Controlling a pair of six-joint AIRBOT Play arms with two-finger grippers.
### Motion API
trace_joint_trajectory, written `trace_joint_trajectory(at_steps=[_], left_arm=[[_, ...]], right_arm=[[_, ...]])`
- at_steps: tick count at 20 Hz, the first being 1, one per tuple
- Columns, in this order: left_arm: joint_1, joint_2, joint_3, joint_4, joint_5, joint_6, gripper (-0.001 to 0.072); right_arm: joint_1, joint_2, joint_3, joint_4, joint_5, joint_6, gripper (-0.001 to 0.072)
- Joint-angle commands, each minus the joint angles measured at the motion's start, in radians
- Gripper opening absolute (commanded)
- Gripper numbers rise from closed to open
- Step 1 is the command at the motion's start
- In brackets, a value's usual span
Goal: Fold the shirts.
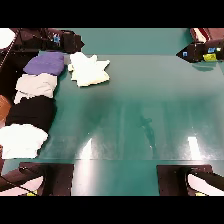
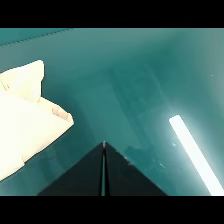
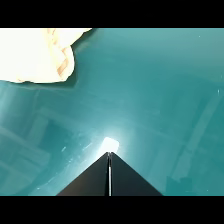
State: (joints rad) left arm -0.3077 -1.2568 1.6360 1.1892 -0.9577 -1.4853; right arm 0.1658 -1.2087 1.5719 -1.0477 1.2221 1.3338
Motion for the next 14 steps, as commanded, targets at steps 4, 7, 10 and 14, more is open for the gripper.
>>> trace_joint_trajectory(at_steps=[4, 7, 10, 14], left_arm=[[0.0, 0.001, -0.001, 0.0, 0.0, 0.0, 0.0028], [0.0, 0.001, -0.001, 0.0, 0.0, 0.0, 0.0028], [0.0, 0.001, -0.001, 0.0, 0.001, 0.0, 0.0027], [0.0, -0.005, -0.002, 0.019, 0.097, 0.006, 0.0038]], right_arm=[[0.001, -0.003, -0.004, 0.001, -0.001, 0.0, 0.0017], [0.001, -0.003, -0.004, 0.001, -0.001, 0.0, 0.0017], [0.001, -0.003, -0.004, 0.002, -0.001, 0.0, 0.0017], [0.001, -0.003, -0.004, 0.003, -0.003, 0.0, 0.0017]])
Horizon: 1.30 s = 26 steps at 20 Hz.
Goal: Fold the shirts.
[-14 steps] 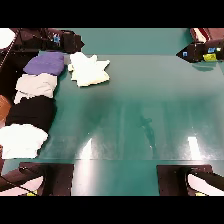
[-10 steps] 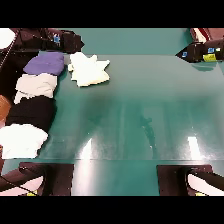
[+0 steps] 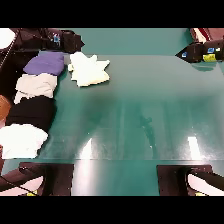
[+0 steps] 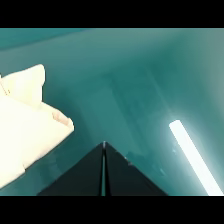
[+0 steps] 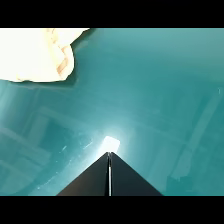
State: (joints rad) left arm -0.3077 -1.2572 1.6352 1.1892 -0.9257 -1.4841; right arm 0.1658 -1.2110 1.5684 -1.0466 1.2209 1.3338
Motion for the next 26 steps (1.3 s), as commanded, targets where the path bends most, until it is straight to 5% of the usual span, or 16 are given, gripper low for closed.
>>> trace_joint_trajectory(at_steps=[1, 2, 7, 12, 17, 18, 20, 21, 26], left_arm=[[0.001, -0.016, -0.002, 0.081, 0.09, 0.01, 0.0348], [0.005, -0.037, -0.002, 0.158, 0.101, -0.029, 0.0582], [0.116, -0.277, -0.023, 0.28, 0.09, -0.168, 0.0562], [0.185, -0.533, -0.023, 0.129, 0.192, -0.166, 0.0562], [0.185, -0.599, -0.019, 0.087, 0.29, -0.165, 0.0559], [0.185, -0.598, -0.011, 0.087, 0.283, -0.165, 0.0503], [0.185, -0.593, 0.032, 0.089, 0.228, -0.164, 0.0144], [0.185, -0.589, 0.073, 0.089, 0.185, -0.155, 0.0026], [0.185, -0.433, 0.334, 0.09, 0.079, -0.069, 0.0026]], right_arm=[[0.001, -0.001, 0.0, 0.004, -0.011, 0.0, 0.0017], [0.001, -0.001, -0.001, 0.005, -0.026, 0.001, 0.0017], [0.001, -0.001, 0.0, 0.008, -0.014, 0.001, 0.0017], [0.001, -0.001, -0.001, 0.008, -0.013, 0.001, 0.0018], [0.001, -0.001, -0.001, 0.008, -0.014, 0.001, 0.0017], [0.002, -0.001, -0.001, 0.007, -0.014, 0.001, 0.0018], [0.002, -0.001, 0.0, 0.007, -0.016, 0.001, 0.0018], [0.002, 0.0, 0.0, 0.007, -0.018, 0.001, 0.0018], [0.002, 0.003, 0.148, 0.008, -0.013, 0.002, 0.0017]])
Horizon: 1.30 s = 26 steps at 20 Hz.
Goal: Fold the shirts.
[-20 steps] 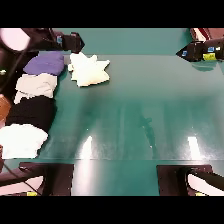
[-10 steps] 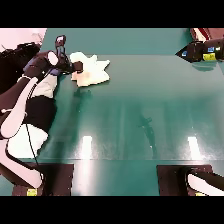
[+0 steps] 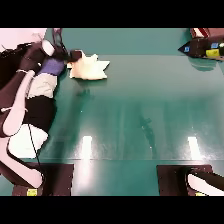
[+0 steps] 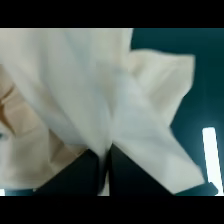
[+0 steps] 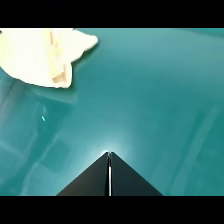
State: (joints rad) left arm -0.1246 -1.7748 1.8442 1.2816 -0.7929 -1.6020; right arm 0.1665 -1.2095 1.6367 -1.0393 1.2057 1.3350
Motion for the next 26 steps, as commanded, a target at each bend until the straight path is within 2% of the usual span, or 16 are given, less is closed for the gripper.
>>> trace_joint_trajectory(at_steps=[1, 4, 7, 10, 14, 15, 16, 17, 18, 22, 26], left_arm=[[-0.001, 0.151, 0.169, -0.002, -0.058, 0.07, 0.0026], [-0.023, 0.369, 0.195, 0.012, -0.083, 0.097, 0.0025], [-0.105, 0.501, 0.195, 0.061, -0.238, 0.11, 0.0025], [-0.262, 0.513, 0.136, 0.069, -0.349, 0.109, 0.0025], [-0.503, 0.48, -0.129, 0.06, -0.318, 0.071, 0.0028], [-0.553, 0.467, -0.2, 0.057, -0.29, 0.073, 0.0083], [-0.594, 0.454, -0.264, 0.058, -0.245, 0.073, 0.0437], [-0.61, 0.445, -0.307, 0.062, -0.199, 0.072, 0.0658], [-0.607, 0.443, -0.326, 0.08, -0.173, 0.071, 0.0603], [-0.443, 0.447, -0.302, 0.239, -0.163, 0.018, 0.0604], [-0.212, 0.381, -0.369, 0.177, -0.17, -0.041, 0.0605]], right_arm=[[0.0, 0.002, 0.134, 0.0, 0.009, 0.0, 0.0017], [0.0, 0.002, 0.268, 0.0, 0.035, 0.0, 0.0017], [0.0, 0.002, 0.369, -0.004, 0.063, 0.0, 0.0017], [0.0, 0.008, 0.409, -0.003, 0.066, 0.0, 0.0017], [0.0, 0.084, 0.288, -0.011, 0.058, 0.0, 0.0017], [0.0, 0.108, 0.246, -0.01, 0.051, 0.0, 0.0017], [0.0, 0.13, 0.208, -0.01, 0.042, 0.0, 0.0017], [0.0, 0.152, 0.167, -0.011, 0.03, 0.0, 0.0017], [0.0, 0.175, 0.129, -0.01, 0.015, 0.0, 0.0017], [0.0, 0.238, 0.024, -0.01, -0.032, 0.0, 0.0018], [0.0, 0.257, -0.036, -0.008, -0.036, 0.0, 0.0018]])
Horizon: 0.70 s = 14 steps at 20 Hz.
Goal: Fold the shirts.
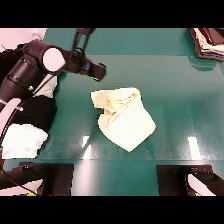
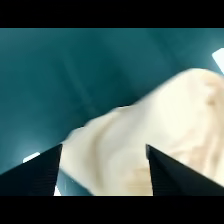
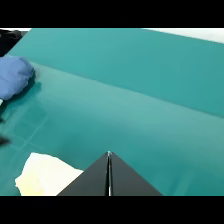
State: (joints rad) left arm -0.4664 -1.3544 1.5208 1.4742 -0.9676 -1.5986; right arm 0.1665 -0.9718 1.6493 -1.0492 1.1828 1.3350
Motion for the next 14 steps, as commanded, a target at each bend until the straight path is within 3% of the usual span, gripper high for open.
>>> trace_joint_trajectory(at_steps=[1, 2, 3, 4, 5, 8, 12, 13, 14], left_arm=[[0.17, -0.069, -0.077, -0.07, 0.002, -0.043, 0.0605], [0.206, -0.106, -0.111, -0.139, 0.002, -0.043, 0.0605], [0.233, -0.15, -0.136, -0.217, 0.002, -0.041, 0.0605], [0.25, -0.195, -0.148, -0.294, 0.002, -0.011, 0.0605], [0.254, -0.242, -0.15, -0.367, -0.003, 0.027, 0.0605], [0.247, -0.352, -0.15, -0.529, -0.007, 0.114, 0.0604], [0.246, -0.38, -0.15, -0.545, 0.02, 0.11, 0.0601], [0.246, -0.38, -0.15, -0.544, 0.025, 0.11, 0.047], [0.246, -0.38, -0.15, -0.545, 0.027, 0.11, 0.0157]], right_arm=[[0.0, 0.019, -0.062, 0.002, -0.013, 0.0, 0.0019], [0.0, 0.019, -0.076, 0.003, -0.013, 0.0, 0.0023], [0.0, 0.019, -0.089, 0.003, -0.013, 0.0, 0.0104], [0.0, 0.018, -0.101, 0.003, -0.012, 0.0, 0.0285], [0.0, 0.018, -0.112, 0.003, -0.013, 0.0, 0.0385], [0.0, 0.018, -0.118, 0.002, 0.01, 0.0, 0.0385], [0.0, 0.017, -0.118, -0.01, 0.051, 0.001, 0.0385], [0.0, 0.017, -0.118, -0.044, 0.078, 0.019, 0.0384], [-0.001, 0.017, -0.118, -0.085, 0.108, 0.049, 0.0385]])
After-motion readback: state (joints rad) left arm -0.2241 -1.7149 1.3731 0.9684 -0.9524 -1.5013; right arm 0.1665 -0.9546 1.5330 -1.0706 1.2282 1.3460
